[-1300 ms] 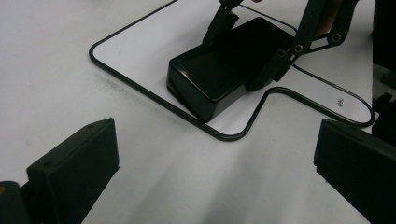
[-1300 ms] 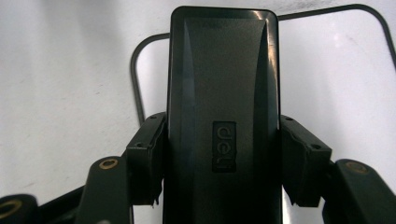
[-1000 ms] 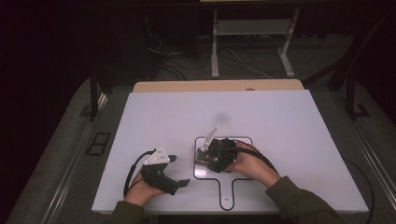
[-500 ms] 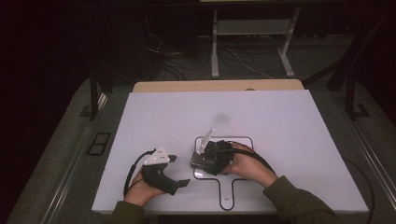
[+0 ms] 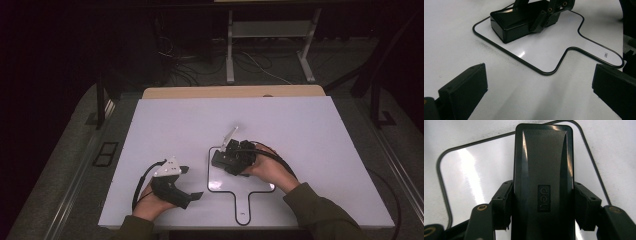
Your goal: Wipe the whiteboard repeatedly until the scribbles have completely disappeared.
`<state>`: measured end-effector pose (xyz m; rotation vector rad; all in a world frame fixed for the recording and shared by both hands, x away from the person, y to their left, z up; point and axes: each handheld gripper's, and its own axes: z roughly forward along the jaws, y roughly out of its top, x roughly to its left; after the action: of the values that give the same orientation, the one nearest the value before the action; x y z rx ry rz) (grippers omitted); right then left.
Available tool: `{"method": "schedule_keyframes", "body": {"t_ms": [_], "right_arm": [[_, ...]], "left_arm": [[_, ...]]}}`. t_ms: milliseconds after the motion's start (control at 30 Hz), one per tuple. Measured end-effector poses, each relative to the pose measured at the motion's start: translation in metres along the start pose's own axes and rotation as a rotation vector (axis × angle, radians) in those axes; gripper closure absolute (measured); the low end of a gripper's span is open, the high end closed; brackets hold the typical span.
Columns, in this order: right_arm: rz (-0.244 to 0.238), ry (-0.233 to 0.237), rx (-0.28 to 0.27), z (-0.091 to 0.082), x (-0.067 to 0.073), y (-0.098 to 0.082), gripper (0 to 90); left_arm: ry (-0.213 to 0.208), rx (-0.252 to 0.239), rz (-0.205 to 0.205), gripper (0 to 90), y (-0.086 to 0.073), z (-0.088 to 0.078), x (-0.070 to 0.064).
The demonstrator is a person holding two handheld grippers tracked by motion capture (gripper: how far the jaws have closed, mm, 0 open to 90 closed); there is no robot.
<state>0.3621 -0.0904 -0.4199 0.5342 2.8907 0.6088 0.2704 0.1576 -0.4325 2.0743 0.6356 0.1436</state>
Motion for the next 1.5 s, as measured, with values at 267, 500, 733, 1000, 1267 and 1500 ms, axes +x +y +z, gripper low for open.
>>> {"method": "schedule_keyframes", "body": {"t_ms": [267, 500, 733, 1000, 1267, 1500], "right_arm": [[0.014, 0.036, -0.032, -0.007, -0.004, -0.006, 38.7], [0.042, 0.051, -0.050, -0.012, -0.008, -0.012, 38.7], [0.068, 0.065, -0.074, -0.019, -0.016, -0.015, 38.7], [0.103, 0.068, -0.093, -0.025, -0.024, -0.019, 38.7], [0.120, 0.045, -0.118, -0.035, -0.035, -0.019, 38.7], [0.156, 0.015, -0.165, -0.050, -0.053, -0.018, 38.7]], "left_arm": [[0.000, 0.000, -0.001, 0.0, 0.000, 0.000, 0.000], [0.000, 0.002, 0.002, 0.0, 0.000, -0.001, 0.000], [-0.001, -0.001, -0.001, 0.0, -0.001, -0.001, 0.001], [-0.005, -0.004, -0.005, 0.0, -0.001, -0.001, 0.002], [0.000, -0.005, -0.009, 0.0, -0.001, -0.001, 0.003], [0.003, -0.008, -0.015, 0.0, -0.001, 0.000, 0.002]]}}
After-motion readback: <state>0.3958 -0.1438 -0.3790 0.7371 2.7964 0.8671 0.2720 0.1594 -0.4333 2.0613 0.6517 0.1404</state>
